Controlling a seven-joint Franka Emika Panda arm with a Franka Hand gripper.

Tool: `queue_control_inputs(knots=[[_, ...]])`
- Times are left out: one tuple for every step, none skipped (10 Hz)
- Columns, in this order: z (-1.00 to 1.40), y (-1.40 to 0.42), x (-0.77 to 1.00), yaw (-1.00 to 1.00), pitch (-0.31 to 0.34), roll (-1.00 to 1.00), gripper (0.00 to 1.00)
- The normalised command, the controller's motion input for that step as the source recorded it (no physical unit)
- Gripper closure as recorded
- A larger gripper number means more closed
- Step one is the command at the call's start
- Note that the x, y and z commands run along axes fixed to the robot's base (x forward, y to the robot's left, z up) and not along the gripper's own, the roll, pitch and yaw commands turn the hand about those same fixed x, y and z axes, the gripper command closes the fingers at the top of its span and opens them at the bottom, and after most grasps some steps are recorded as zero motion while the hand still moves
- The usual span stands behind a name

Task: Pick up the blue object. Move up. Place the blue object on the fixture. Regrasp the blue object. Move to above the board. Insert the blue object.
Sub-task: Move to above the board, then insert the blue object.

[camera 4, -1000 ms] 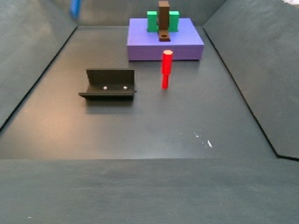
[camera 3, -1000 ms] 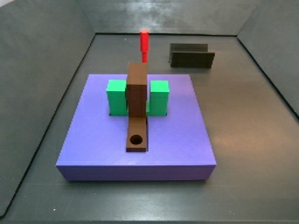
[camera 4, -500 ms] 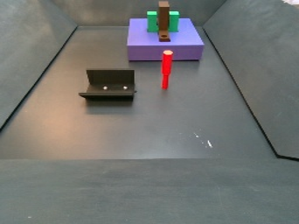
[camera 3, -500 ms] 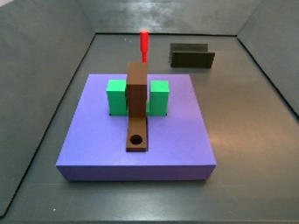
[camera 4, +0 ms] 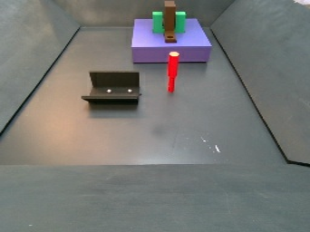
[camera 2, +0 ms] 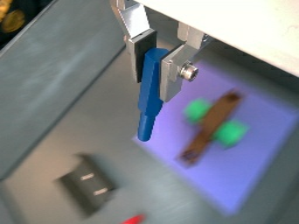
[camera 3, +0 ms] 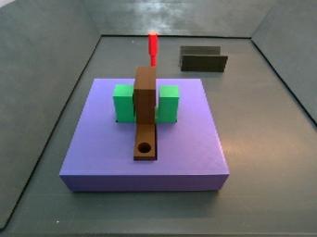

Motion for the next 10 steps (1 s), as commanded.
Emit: queue_control_inputs(knots=[[0.01, -0.16, -0.22, -0.01, 0.139, -1.0, 1.0], [0.0, 0.01, -0.03, 0.0, 0.131, -0.94, 1.0], [0.0, -0.02, -0.04, 0.0, 0.073, -0.68, 1.0], [0.0, 0.0, -0.06, 0.0, 0.002, -0.4, 1.0], [-0.01, 0.02, -0.05, 0.0, -0.02, -0.28, 1.0], [-0.11, 0.0, 0.0, 0.0, 0.063, -0.34, 1.0], [-0.16, -0.1, 0.0, 0.0, 0.103, -0.45, 1.0], [-0.08, -0.26, 0.0, 0.0, 0.097, -0.48, 1.0], [-0.02, -0.39, 0.0, 0.0, 0.084, -0.5, 1.0], [0.0, -0.42, 0.02, 0.01, 0.077, -0.5, 1.0]])
